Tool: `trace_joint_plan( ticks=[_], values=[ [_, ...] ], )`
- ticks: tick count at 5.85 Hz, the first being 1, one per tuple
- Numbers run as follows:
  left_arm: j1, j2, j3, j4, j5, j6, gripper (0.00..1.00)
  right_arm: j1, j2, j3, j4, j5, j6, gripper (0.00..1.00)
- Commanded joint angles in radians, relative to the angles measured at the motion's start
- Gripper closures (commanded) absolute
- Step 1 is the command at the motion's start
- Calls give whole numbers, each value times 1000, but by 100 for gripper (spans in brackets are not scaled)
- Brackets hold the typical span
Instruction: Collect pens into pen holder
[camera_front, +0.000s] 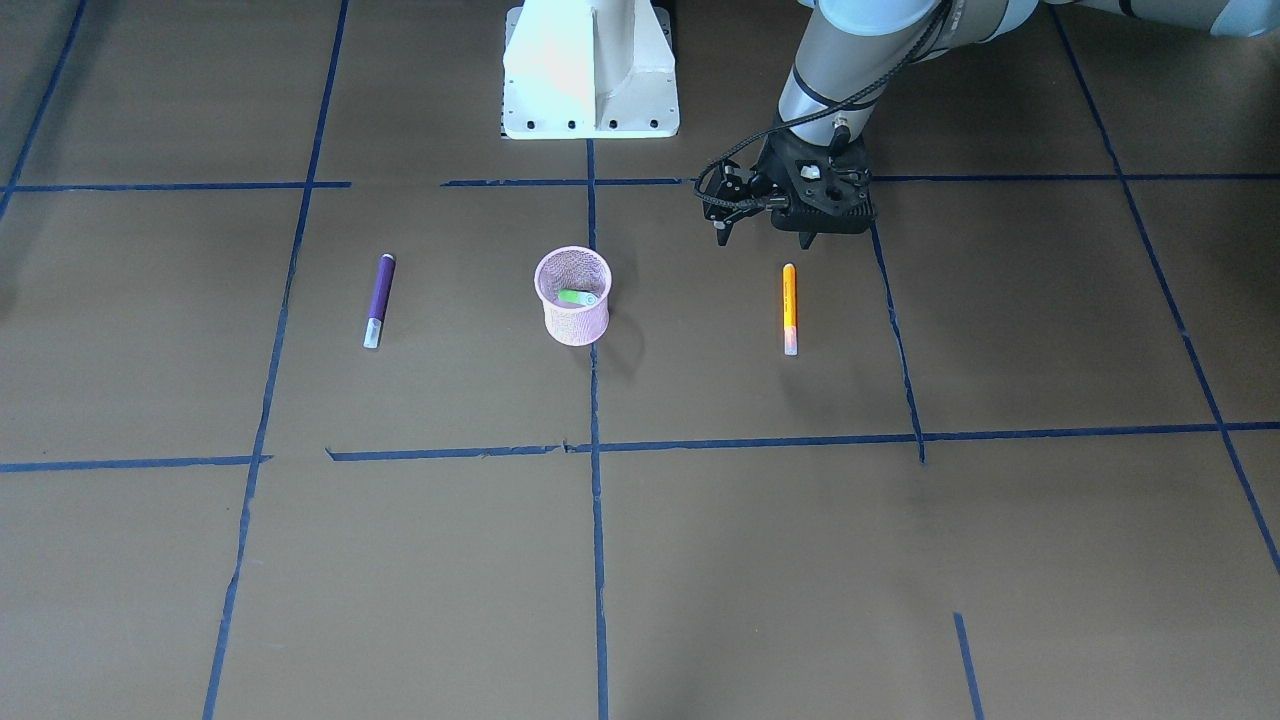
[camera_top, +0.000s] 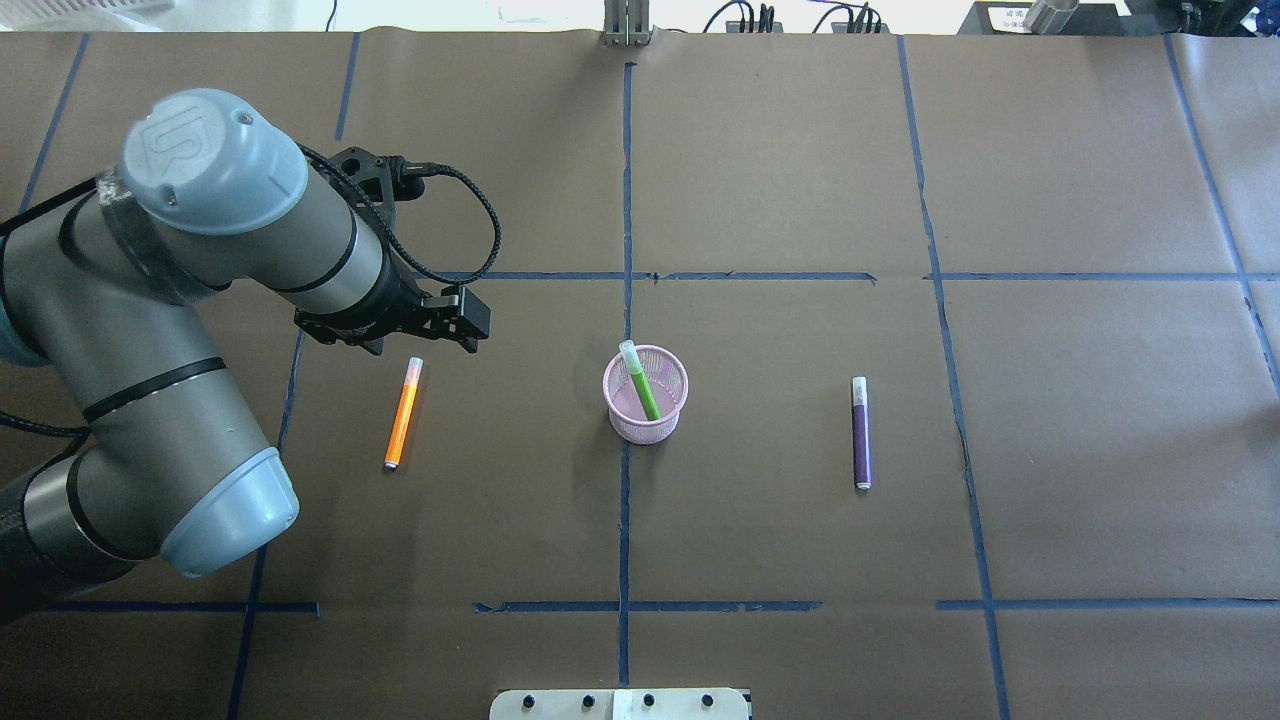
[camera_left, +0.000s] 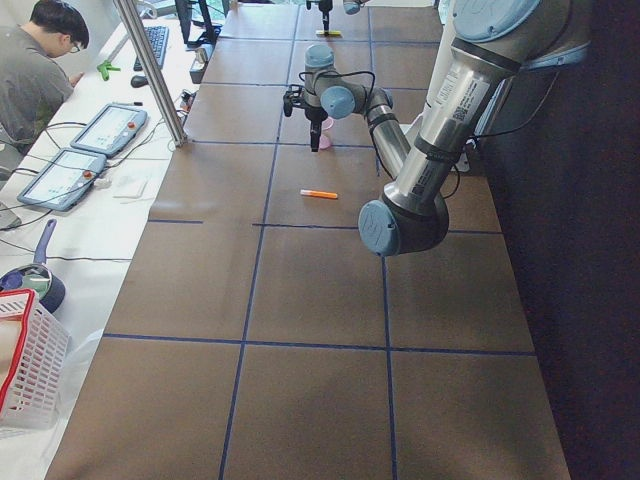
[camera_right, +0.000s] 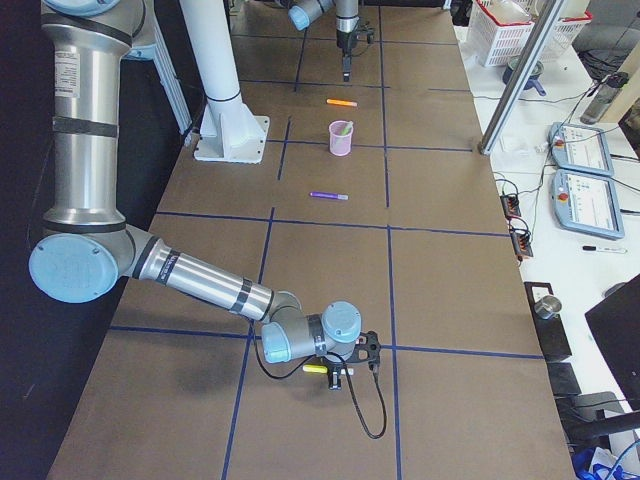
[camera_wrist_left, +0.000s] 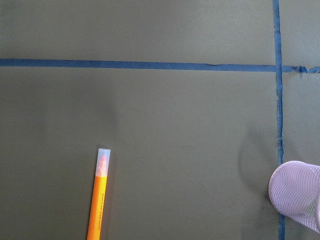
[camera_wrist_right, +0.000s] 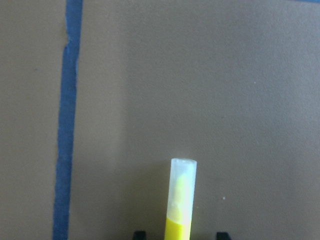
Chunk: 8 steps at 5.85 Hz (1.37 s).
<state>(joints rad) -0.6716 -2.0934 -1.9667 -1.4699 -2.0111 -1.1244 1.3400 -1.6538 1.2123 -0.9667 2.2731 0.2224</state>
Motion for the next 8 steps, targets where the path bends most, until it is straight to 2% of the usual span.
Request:
trace_joint_plan(
  ticks=[1, 2, 3, 8],
  values=[
    [0, 0, -1, 0, 0, 0, 0, 1, 0, -8, 0, 0, 0, 49],
    [0, 0, 0, 0, 2, 0, 0, -1, 0, -7, 2, 2, -1, 87],
    [0, -2, 0, 0, 0, 0, 0, -1, 2, -5, 3, 2, -3, 100],
    [0, 0, 3, -1, 0, 0, 0, -1, 26, 24, 3, 2, -11, 100]
  ],
)
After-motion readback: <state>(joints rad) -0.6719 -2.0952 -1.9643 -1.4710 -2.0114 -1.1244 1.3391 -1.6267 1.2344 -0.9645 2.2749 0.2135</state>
